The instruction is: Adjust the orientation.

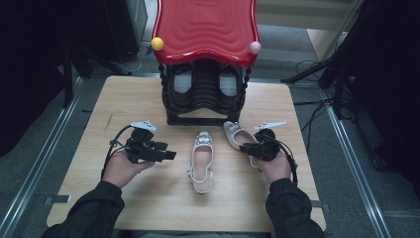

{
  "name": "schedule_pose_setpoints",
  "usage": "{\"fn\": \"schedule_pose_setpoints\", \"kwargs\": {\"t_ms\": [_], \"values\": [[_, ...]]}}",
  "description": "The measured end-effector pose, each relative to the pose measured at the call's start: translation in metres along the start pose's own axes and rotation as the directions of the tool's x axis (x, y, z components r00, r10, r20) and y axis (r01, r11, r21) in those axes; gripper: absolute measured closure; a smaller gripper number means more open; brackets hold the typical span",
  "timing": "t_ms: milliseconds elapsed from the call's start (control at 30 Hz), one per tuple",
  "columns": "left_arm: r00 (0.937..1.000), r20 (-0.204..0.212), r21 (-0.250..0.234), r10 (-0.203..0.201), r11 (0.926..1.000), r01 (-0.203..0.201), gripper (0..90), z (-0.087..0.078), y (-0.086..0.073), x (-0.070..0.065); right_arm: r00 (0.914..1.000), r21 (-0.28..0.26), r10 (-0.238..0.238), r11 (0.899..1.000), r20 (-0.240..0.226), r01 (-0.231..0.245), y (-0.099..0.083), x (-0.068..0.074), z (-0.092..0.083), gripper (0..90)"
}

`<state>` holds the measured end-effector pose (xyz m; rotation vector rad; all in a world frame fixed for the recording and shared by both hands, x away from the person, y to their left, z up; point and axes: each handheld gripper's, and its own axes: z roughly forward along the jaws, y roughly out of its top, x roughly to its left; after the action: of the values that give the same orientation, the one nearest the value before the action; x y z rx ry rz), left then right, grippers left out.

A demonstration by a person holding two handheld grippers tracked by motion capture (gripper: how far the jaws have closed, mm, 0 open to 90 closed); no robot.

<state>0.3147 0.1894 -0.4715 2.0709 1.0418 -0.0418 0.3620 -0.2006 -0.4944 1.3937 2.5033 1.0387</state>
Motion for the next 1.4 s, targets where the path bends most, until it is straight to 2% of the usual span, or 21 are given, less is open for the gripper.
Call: {"fn": "schedule_pose_setpoints", "kwargs": {"t_ms": [67,233,367,600,800,933,1167,1400], "values": [[1.0000,0.004,0.001,-0.001,1.0000,0.001,41.1,0.000,0.000,0.000,1.0000,0.009,0.008,1.000,0.003,-0.008,0.001,-0.001,0.001,80.9],[1.0000,0.006,0.002,0.001,1.0000,-0.001,41.1,0.000,-0.001,-0.001,0.9997,0.016,-0.006,1.000,0.022,0.006,0.003,0.000,0.002,87.0],[1.0000,0.003,-0.002,0.001,1.0000,-0.001,41.1,-0.001,-0.001,0.000,1.0000,0.008,0.005,1.000,0.008,-0.005,0.003,-0.003,-0.001,87.9],[1.0000,0.005,-0.004,0.000,1.0000,0.000,41.1,-0.001,-0.001,0.001,0.9997,-0.016,0.021,1.000,0.014,-0.020,0.006,-0.001,-0.011,88.8],[1.0000,0.007,-0.002,0.000,1.0000,0.001,41.1,0.000,-0.001,0.000,0.9997,-0.034,0.024,0.999,-0.008,-0.025,0.008,0.008,-0.025,88.8],[1.0000,0.006,-0.002,-0.001,1.0000,0.001,41.1,0.000,-0.001,0.000,0.9994,-0.026,0.023,0.999,-0.027,-0.023,0.008,0.016,-0.030,88.9],[0.9999,0.010,0.001,0.000,1.0000,0.000,41.1,0.000,-0.001,-0.001,0.9997,0.013,-0.010,1.000,-0.024,0.010,0.007,0.037,-0.022,88.8],[0.9999,0.012,0.002,0.001,1.0000,-0.001,41.1,0.001,-0.001,-0.001,0.9980,0.059,-0.045,0.997,-0.045,0.047,0.006,0.054,-0.005,88.8]]}}
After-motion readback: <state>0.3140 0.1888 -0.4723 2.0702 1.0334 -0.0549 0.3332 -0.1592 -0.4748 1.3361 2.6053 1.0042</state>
